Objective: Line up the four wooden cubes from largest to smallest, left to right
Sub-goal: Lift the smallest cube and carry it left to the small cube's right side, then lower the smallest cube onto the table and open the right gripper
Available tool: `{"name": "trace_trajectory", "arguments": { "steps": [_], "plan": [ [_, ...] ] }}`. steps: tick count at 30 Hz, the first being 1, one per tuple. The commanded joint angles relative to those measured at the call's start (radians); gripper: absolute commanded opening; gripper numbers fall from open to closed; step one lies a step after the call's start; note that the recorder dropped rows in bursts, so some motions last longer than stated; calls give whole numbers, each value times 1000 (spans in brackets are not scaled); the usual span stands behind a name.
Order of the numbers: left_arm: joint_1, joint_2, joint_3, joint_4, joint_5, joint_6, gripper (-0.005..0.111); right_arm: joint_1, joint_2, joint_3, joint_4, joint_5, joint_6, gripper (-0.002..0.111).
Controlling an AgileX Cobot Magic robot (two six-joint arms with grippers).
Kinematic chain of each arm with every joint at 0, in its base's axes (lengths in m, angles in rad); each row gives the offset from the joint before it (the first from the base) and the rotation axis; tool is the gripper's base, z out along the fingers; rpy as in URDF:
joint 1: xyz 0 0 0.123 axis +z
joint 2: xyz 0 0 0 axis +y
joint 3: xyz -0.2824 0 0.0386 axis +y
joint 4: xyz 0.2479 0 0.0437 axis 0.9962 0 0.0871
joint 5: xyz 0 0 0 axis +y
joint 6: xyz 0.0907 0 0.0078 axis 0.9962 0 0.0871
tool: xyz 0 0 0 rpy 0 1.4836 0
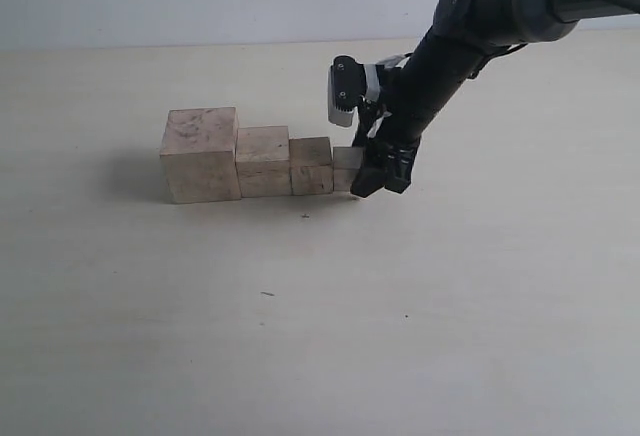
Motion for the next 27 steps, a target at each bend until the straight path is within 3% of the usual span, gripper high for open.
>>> {"name": "trace_trajectory", "arguments": {
  "steps": [1,6,15,27],
  "plan": [
    [-7,-5,0,1,-5,0,0,-1,-21,-3,46,5,-1,69],
    [-7,-5,0,1,-5,0,0,-1,-77,-3,12,5,95,69],
    [-7,-5,0,1,-5,0,0,-1,-144,-3,-334,-1,444,69],
    [-7,-5,0,1,-5,0,0,-1,-66,-3,-328,-112,444,69]
  ]
}}
